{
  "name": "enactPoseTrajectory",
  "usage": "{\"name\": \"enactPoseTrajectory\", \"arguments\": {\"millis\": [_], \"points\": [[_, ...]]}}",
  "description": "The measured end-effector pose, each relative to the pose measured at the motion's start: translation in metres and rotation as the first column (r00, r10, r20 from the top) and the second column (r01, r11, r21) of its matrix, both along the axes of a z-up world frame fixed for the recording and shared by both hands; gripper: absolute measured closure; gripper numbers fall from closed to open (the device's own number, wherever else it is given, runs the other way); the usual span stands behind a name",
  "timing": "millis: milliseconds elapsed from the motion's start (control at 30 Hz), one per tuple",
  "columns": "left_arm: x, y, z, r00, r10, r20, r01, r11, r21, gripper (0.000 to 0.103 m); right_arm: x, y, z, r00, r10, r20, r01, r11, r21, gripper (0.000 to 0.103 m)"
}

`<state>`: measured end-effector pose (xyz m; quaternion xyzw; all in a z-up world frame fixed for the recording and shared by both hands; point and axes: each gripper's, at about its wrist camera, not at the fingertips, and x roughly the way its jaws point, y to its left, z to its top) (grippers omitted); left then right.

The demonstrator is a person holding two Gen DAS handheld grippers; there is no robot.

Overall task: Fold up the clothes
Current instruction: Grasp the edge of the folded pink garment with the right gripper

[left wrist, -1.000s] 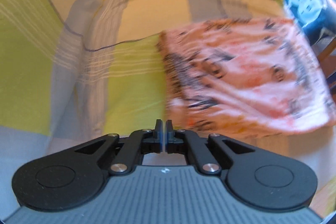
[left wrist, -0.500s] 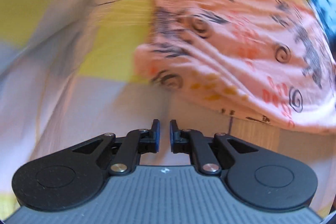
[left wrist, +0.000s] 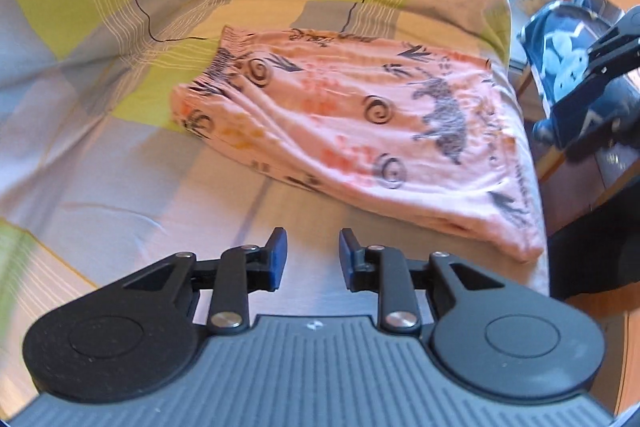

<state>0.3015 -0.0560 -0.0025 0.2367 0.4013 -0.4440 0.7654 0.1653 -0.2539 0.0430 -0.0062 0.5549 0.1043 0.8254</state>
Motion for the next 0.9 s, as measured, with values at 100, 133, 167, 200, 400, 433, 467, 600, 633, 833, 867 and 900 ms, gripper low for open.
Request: {"name": "enactPoseTrajectory", "arguments": {"millis": [100, 133, 167, 200, 400, 433, 467, 600, 633, 833, 867, 900], "points": [[-0.024, -0.003, -0.017, 0.999, 0.038, 0.033, -0.038, 0.999, -0.023, 0.073, -0.013, 0.017, -0.021, 0.985, 0.165, 0.044, -0.164, 0.986, -0.025, 0.057], [-0.031, -0.004, -0.024, 0.997, 0.061, 0.045, -0.060, 0.998, -0.024, 0.073, -0.018, 0.020, -0.030, 0.974, 0.217, 0.061, -0.216, 0.976, -0.028, 0.057], [-0.037, -0.003, -0.032, 0.993, 0.096, 0.062, -0.095, 0.995, -0.019, 0.073, -0.023, 0.023, -0.039, 0.960, 0.267, 0.079, -0.265, 0.964, -0.032, 0.057], [-0.042, -0.001, -0.039, 0.988, 0.139, 0.073, -0.138, 0.990, -0.029, 0.073, -0.029, 0.025, -0.050, 0.942, 0.318, 0.105, -0.315, 0.948, -0.040, 0.057], [-0.069, 0.007, -0.064, 0.924, 0.352, 0.150, -0.332, 0.932, -0.147, 0.072, -0.083, 0.042, -0.096, 0.774, 0.575, 0.266, -0.530, 0.817, -0.226, 0.060], [-0.073, 0.007, -0.064, 0.917, 0.366, 0.158, -0.341, 0.925, -0.166, 0.071, -0.089, 0.044, -0.101, 0.749, 0.603, 0.275, -0.546, 0.797, -0.259, 0.060], [-0.075, 0.007, -0.065, 0.914, 0.372, 0.164, -0.343, 0.922, -0.181, 0.071, -0.094, 0.047, -0.106, 0.725, 0.629, 0.280, -0.554, 0.774, -0.307, 0.061], [-0.089, 0.003, -0.065, 0.888, 0.382, 0.258, -0.333, 0.918, -0.213, 0.070, -0.114, 0.059, -0.120, 0.626, 0.716, 0.308, -0.512, 0.676, -0.530, 0.061], [-0.095, 0.003, -0.061, 0.880, 0.395, 0.265, -0.344, 0.913, -0.218, 0.070, -0.118, 0.062, -0.123, 0.605, 0.731, 0.317, -0.495, 0.656, -0.570, 0.061], [-0.140, 0.009, -0.030, 0.839, 0.464, 0.286, -0.406, 0.882, -0.238, 0.069, -0.137, 0.077, -0.139, 0.539, 0.791, 0.289, -0.461, 0.564, -0.686, 0.101], [-0.150, 0.011, -0.023, 0.834, 0.473, 0.284, -0.418, 0.878, -0.235, 0.068, -0.139, 0.077, -0.138, 0.544, 0.788, 0.289, -0.452, 0.565, -0.690, 0.099], [-0.159, 0.011, -0.018, 0.837, 0.464, 0.291, -0.410, 0.883, -0.228, 0.067, -0.141, 0.075, -0.136, 0.543, 0.786, 0.296, -0.443, 0.567, -0.694, 0.100]]}}
